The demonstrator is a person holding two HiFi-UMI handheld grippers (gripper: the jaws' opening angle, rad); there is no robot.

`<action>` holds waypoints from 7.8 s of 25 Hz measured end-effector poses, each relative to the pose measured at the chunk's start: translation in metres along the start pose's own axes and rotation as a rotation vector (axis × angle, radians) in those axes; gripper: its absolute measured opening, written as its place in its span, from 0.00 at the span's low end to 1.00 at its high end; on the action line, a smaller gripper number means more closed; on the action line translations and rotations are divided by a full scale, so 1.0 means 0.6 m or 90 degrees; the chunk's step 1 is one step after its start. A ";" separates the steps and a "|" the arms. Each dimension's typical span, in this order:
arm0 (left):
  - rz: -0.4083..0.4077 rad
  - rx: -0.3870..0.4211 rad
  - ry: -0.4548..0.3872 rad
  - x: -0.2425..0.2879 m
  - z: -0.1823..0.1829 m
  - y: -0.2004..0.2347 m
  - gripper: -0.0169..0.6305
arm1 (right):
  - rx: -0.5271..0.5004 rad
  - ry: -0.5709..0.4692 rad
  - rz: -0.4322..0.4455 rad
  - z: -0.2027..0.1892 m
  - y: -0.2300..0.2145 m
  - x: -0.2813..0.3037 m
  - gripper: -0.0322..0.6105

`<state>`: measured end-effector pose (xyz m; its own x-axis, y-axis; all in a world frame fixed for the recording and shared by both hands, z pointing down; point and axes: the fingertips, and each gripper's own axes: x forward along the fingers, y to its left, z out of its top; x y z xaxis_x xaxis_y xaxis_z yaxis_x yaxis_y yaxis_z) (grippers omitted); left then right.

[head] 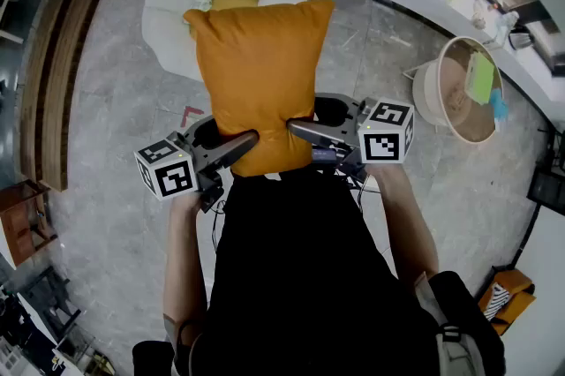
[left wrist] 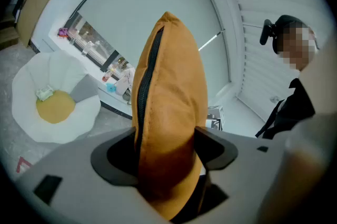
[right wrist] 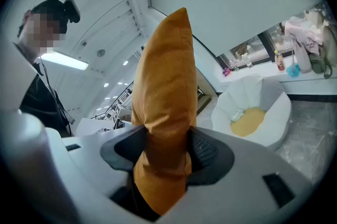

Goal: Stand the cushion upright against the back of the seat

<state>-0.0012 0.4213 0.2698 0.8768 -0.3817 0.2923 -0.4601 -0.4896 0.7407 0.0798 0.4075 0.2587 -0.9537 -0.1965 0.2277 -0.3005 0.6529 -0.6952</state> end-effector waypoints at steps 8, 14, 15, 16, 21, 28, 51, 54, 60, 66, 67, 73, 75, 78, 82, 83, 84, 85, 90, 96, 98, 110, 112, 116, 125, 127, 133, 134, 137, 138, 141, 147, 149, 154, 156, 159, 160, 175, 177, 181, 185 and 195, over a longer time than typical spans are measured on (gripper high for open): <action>-0.007 -0.004 -0.009 0.024 -0.023 -0.020 0.55 | 0.012 -0.009 -0.003 -0.014 -0.004 -0.037 0.48; 0.001 0.010 0.000 0.042 -0.034 -0.032 0.55 | -0.002 0.007 -0.016 -0.025 -0.011 -0.060 0.48; 0.002 0.010 -0.001 0.046 -0.036 -0.034 0.55 | -0.004 0.008 -0.017 -0.025 -0.012 -0.064 0.48; 0.002 0.009 -0.002 0.049 -0.037 -0.035 0.55 | -0.006 0.008 -0.018 -0.025 -0.013 -0.068 0.48; 0.011 0.000 -0.002 0.060 -0.045 -0.040 0.55 | -0.001 0.015 -0.024 -0.030 -0.020 -0.080 0.48; 0.027 -0.019 0.002 0.052 -0.057 -0.016 0.55 | 0.012 0.034 -0.053 -0.044 -0.034 -0.062 0.48; -0.015 -0.022 -0.015 0.009 0.188 0.221 0.55 | 0.012 0.076 -0.164 0.163 -0.164 0.165 0.44; -0.024 -0.022 -0.008 0.003 0.212 0.248 0.55 | 0.010 0.076 -0.175 0.183 -0.177 0.191 0.43; -0.034 -0.022 0.019 0.006 0.244 0.285 0.56 | 0.006 0.080 -0.195 0.209 -0.201 0.219 0.42; -0.030 -0.022 0.035 0.022 0.264 0.308 0.57 | 0.002 0.091 -0.203 0.229 -0.226 0.227 0.42; -0.028 -0.021 0.037 0.026 0.268 0.311 0.57 | 0.001 0.093 -0.202 0.233 -0.231 0.227 0.41; 0.005 -0.023 0.056 0.063 0.286 0.335 0.58 | 0.001 0.114 -0.183 0.251 -0.279 0.223 0.41; 0.017 -0.028 0.061 0.078 0.295 0.342 0.58 | 0.001 0.123 -0.173 0.260 -0.298 0.220 0.41; 0.036 -0.025 0.066 0.107 0.317 0.355 0.58 | 0.000 0.138 -0.156 0.282 -0.333 0.213 0.41; 0.062 -0.025 0.067 0.155 0.356 0.372 0.58 | -0.006 0.153 -0.134 0.322 -0.385 0.200 0.41; 0.067 -0.026 0.066 0.167 0.365 0.376 0.58 | -0.008 0.157 -0.130 0.332 -0.398 0.196 0.41; 0.073 -0.028 0.067 0.180 0.375 0.381 0.58 | -0.011 0.161 -0.126 0.342 -0.412 0.193 0.41; 0.079 -0.030 0.068 0.192 0.384 0.387 0.58 | -0.014 0.165 -0.121 0.352 -0.426 0.190 0.41; 0.117 -0.047 0.074 0.250 0.420 0.414 0.59 | -0.025 0.198 -0.096 0.393 -0.493 0.178 0.40; 0.162 -0.087 0.078 0.309 0.434 0.448 0.59 | -0.031 0.253 -0.057 0.414 -0.568 0.171 0.40; 0.175 -0.099 0.088 0.325 0.430 0.460 0.59 | -0.035 0.281 -0.046 0.412 -0.590 0.171 0.40; 0.203 -0.128 0.147 0.342 0.403 0.573 0.59 | -0.053 0.389 -0.030 0.374 -0.683 0.245 0.38; 0.200 -0.133 0.154 0.333 0.397 0.596 0.59 | -0.046 0.398 -0.034 0.364 -0.694 0.266 0.38; 0.194 -0.130 0.179 0.323 0.387 0.651 0.59 | -0.032 0.415 -0.049 0.343 -0.724 0.308 0.38; 0.161 -0.123 0.225 0.332 0.355 0.764 0.59 | -0.003 0.439 -0.068 0.290 -0.808 0.373 0.38; 0.156 -0.120 0.236 0.339 0.350 0.786 0.59 | 0.004 0.452 -0.069 0.280 -0.829 0.383 0.38; 0.156 -0.109 0.246 0.348 0.340 0.855 0.59 | -0.009 0.468 -0.062 0.262 -0.886 0.424 0.38; 0.160 -0.106 0.247 0.352 0.337 0.868 0.59 | -0.015 0.472 -0.065 0.258 -0.898 0.431 0.38; 0.171 -0.099 0.252 0.361 0.325 0.907 0.59 | -0.036 0.485 -0.075 0.244 -0.930 0.451 0.37; 0.174 -0.098 0.254 0.364 0.322 0.919 0.59 | -0.042 0.489 -0.077 0.240 -0.940 0.456 0.37; 0.180 -0.095 0.254 0.372 0.316 0.950 0.59 | -0.054 0.490 -0.078 0.231 -0.968 0.472 0.37; 0.195 -0.047 0.252 0.389 0.327 1.029 0.58 | -0.090 0.478 -0.077 0.225 -1.035 0.512 0.37; 0.209 -0.023 0.259 0.396 0.331 1.058 0.59 | -0.106 0.478 -0.081 0.223 -1.061 0.526 0.36; 0.243 0.011 0.278 0.414 0.332 1.135 0.59 | -0.149 0.480 -0.094 0.215 -1.127 0.567 0.36; 0.257 0.020 0.284 0.417 0.329 1.165 0.59 | -0.168 0.485 -0.102 0.210 -1.150 0.585 0.35; 0.273 0.035 0.288 0.424 0.327 1.206 0.59 | -0.192 0.489 -0.113 0.203 -1.183 0.608 0.35; 0.278 0.040 0.287 0.427 0.326 1.217 0.59 | -0.195 0.488 -0.117 0.199 -1.193 0.613 0.35; 0.326 0.143 0.294 0.463 0.333 1.368 0.59 | -0.294 0.481 -0.169 0.184 -1.309 0.686 0.33; 0.330 0.150 0.301 0.469 0.333 1.383 0.59 | -0.304 0.484 -0.172 0.181 -1.325 0.691 0.33; 0.337 0.161 0.327 0.482 0.318 1.413 0.59 | -0.325 0.494 -0.188 0.165 -1.350 0.699 0.33; 0.350 0.170 0.356 0.492 0.305 1.445 0.59 | -0.330 0.510 -0.204 0.144 -1.376 0.711 0.32; 0.368 0.138 0.348 0.482 0.298 1.488 0.61 | -0.286 0.506 -0.220 0.135 -1.404 0.742 0.32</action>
<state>-0.1835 -0.2664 0.9076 0.4121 -0.2117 0.8862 -0.8274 -0.4943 0.2667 -0.0926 -0.2896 0.8905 -0.4788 0.0134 0.8778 -0.3722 0.9025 -0.2168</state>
